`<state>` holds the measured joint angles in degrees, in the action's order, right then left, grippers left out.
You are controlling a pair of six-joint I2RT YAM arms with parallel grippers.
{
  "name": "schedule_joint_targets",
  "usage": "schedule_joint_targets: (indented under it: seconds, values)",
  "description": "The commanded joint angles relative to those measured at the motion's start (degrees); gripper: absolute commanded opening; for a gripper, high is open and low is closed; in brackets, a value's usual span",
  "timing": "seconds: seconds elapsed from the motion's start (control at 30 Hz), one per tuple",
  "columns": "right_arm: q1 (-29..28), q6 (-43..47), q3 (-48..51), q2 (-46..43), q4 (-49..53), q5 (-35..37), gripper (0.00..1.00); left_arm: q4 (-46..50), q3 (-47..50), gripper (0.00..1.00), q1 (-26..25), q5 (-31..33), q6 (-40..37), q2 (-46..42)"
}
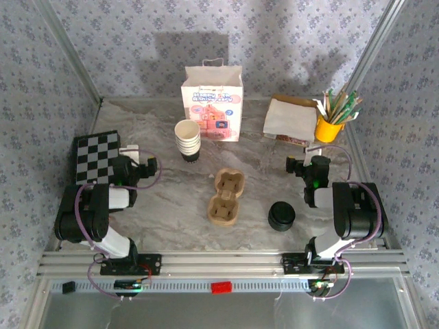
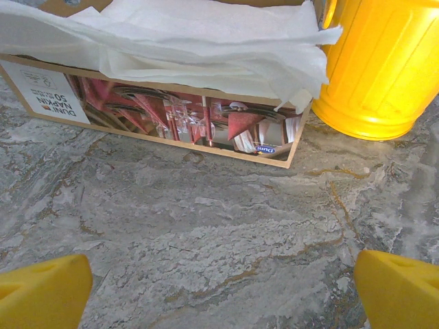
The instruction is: Pack the takeout coffee
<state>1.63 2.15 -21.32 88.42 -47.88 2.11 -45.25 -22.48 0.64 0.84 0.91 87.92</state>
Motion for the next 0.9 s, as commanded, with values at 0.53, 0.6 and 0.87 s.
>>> schedule_joint_targets:
  seconds: [0.53, 0.6, 0.87]
  values:
    - [-0.1, -0.5, -0.1, -0.7, -1.6, -1.0, 1.00, -0.1, -1.6, 1.00, 0.3, -1.3, -0.4, -0.6]
    - [-0.1, -0.2, 0.2, -1.3, -1.9, -1.7, 1.00, 0.1, -1.6, 1.00, 0.3, -2.2, -0.9, -1.0]
    - [-0.1, -1.9, 1.0, -11.7, 6.6, 0.8, 1.00, 8.1, -1.6, 1.00, 0.2, -3.5, -0.5, -9.6]
